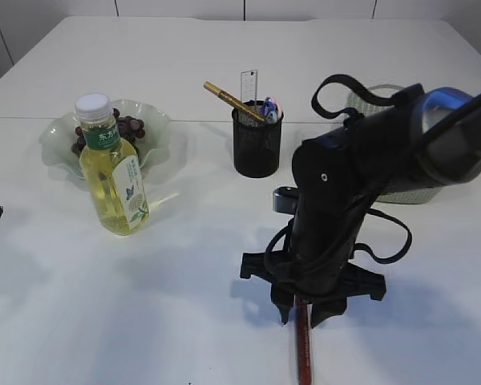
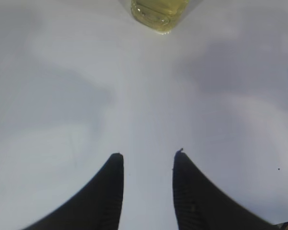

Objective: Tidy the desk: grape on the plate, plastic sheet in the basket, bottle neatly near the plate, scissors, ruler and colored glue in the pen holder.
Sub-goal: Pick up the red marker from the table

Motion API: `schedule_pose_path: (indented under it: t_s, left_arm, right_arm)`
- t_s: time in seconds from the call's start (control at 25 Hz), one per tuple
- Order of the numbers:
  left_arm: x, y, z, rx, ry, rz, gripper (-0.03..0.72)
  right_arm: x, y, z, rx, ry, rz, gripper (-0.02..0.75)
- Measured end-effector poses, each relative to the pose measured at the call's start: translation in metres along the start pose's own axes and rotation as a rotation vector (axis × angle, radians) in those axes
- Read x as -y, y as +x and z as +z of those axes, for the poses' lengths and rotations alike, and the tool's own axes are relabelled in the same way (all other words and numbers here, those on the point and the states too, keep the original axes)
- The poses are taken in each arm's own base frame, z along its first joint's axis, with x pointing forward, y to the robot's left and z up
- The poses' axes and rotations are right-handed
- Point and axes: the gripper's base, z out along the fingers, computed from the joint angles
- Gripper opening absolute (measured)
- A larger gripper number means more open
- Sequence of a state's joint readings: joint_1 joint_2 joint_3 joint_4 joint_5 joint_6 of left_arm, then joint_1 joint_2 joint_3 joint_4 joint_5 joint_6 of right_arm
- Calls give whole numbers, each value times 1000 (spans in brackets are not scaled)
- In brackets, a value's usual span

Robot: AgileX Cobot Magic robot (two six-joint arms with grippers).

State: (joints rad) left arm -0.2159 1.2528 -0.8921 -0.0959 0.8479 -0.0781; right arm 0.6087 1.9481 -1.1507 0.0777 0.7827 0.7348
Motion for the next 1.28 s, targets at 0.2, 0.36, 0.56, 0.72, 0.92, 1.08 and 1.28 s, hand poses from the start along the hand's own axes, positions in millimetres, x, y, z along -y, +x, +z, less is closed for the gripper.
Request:
schedule_pose_path:
  t_s: [0.2, 0.36, 0.56, 0.72, 0.92, 1.08, 1.28]
  left_arm:
    - [0, 0, 0, 0, -5, 4, 254]
    - [-1, 0, 0, 0, -6, 5, 254]
    - [-1, 0, 0, 1, -8, 7, 254]
    - [-1, 0, 0, 1, -8, 7, 254]
    - [-1, 0, 0, 1, -8, 7, 254]
    - [-1, 0, 0, 1, -8, 7, 253]
    - [-1, 0, 0, 1, -8, 7, 253]
  right_arm:
    - [1, 1, 8, -24, 25, 0, 313]
    - [2, 1, 9, -23, 28, -3, 313]
    - [3, 0, 10, -16, 41, -17, 312]
    - [3, 0, 15, -26, 51, -16, 288]
    - [3, 0, 15, -27, 52, -16, 239]
    - [3, 0, 15, -27, 52, -16, 165]
    - [3, -1, 15, -25, 49, -23, 99]
